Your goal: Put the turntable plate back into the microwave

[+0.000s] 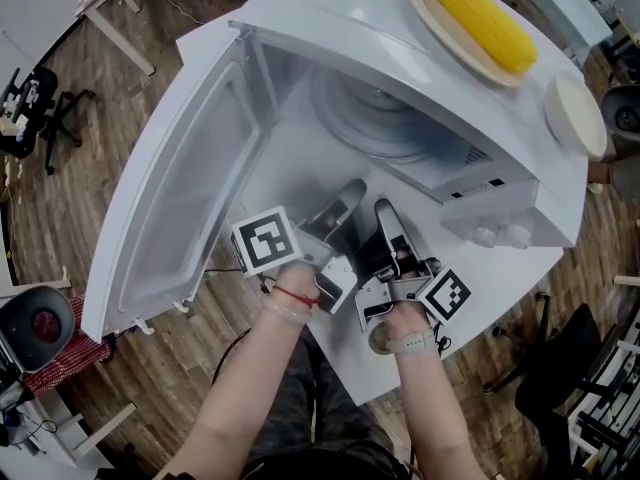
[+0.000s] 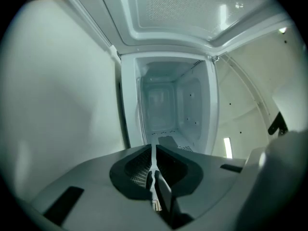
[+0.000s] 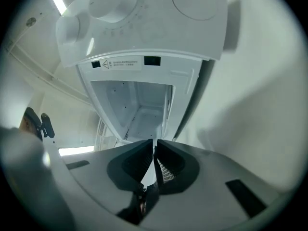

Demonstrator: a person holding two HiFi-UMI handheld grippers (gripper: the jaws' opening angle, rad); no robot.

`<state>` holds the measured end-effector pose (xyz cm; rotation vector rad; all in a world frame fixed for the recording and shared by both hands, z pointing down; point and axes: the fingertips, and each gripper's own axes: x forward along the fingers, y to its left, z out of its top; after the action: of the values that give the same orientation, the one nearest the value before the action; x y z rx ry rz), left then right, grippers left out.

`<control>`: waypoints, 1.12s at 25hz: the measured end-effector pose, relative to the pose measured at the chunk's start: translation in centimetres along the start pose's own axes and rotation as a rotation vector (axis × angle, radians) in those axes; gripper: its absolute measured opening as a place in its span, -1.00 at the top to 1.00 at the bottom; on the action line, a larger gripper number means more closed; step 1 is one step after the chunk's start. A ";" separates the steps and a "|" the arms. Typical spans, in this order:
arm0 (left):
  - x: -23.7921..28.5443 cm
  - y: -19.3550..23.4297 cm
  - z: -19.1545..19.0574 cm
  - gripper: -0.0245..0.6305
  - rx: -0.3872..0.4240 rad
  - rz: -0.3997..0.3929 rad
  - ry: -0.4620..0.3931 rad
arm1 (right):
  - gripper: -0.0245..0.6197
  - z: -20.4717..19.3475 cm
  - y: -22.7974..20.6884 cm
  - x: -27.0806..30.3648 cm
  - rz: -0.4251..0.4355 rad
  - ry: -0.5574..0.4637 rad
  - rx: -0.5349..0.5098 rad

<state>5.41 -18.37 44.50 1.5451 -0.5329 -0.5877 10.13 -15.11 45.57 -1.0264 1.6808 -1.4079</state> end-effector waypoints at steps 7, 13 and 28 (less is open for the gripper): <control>-2.0 -0.3 -2.1 0.82 0.176 0.053 0.049 | 0.79 -1.1 1.4 -2.1 -0.003 0.051 -0.091; -3.6 -1.0 -3.2 0.82 0.356 0.096 0.081 | 0.79 -2.5 2.2 -3.5 -0.044 0.119 -0.194; -6.8 -4.9 -7.2 0.85 0.776 0.106 0.172 | 0.79 -6.2 6.9 -8.1 -0.050 0.263 -0.706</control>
<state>4.90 -8.22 40.20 2.2530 -0.7540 -0.1518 7.24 -4.55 39.99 -1.2936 2.4538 -1.0126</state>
